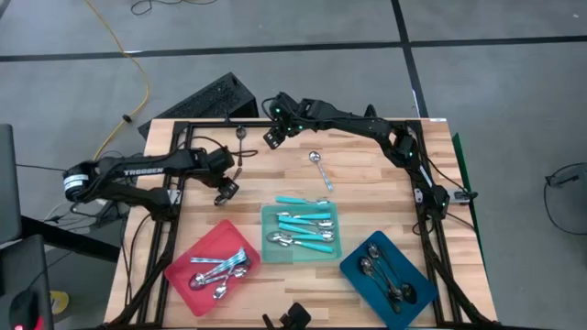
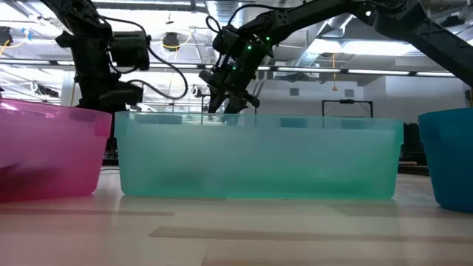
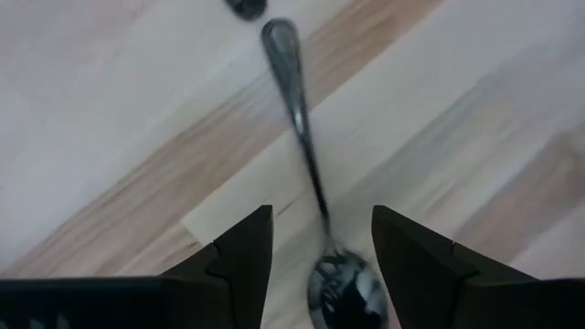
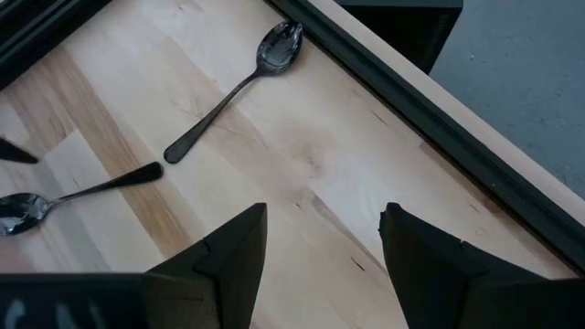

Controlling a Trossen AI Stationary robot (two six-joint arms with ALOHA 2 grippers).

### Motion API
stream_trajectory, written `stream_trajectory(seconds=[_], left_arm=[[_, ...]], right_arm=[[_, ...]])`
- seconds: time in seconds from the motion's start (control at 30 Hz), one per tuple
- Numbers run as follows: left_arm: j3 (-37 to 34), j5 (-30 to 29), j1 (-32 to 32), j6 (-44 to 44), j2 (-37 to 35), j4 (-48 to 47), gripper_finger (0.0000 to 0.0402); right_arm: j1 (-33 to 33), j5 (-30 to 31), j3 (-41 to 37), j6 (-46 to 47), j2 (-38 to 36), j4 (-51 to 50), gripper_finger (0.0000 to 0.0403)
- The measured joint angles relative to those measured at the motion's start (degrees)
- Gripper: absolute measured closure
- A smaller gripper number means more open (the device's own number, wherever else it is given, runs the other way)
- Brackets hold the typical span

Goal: Sort silverware by color (type)

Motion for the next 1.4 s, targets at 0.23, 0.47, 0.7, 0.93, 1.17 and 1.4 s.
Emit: stream_trajectory(seconds=[0.23, 0.47, 0.7, 0.93, 1.17, 1.4], left_arm=[[0.0, -1.29, -0.39, -0.47, 6.34, 2.86, 0.023], [0.02, -0.92, -0.79, -0.22, 10.78, 3.95, 0.023], [0.3, -1.13, -3.24, -0.5, 15.16, 5.01, 0.023], [0.42, -1.53, -4.23, -2.22, 16.71, 4.57, 0.027], [0.37, -2.21, -4.28, -3.33, 16.83, 4.94, 0.038], [0.04, -2.12, -4.28, -4.0, 16.37, 6.22, 0.0399]], right_arm=[[0.02, -0.11, 0.0, -0.17, -0.02, 0.02, 0.0168], [0.02, -0.12, 0.0, -0.17, -0.01, 0.0, 0.0168], [0.0, -0.12, 0.0, -0.19, -0.02, 0.0, 0.0168], [-0.02, -0.1, 0.0, -0.19, -0.02, -0.02, 0.0168], [-0.02, -0.1, 0.0, -0.17, -0.02, -0.07, 0.0168], [0.09, -0.2, 0.0, -0.15, -0.02, -0.09, 0.0168]])
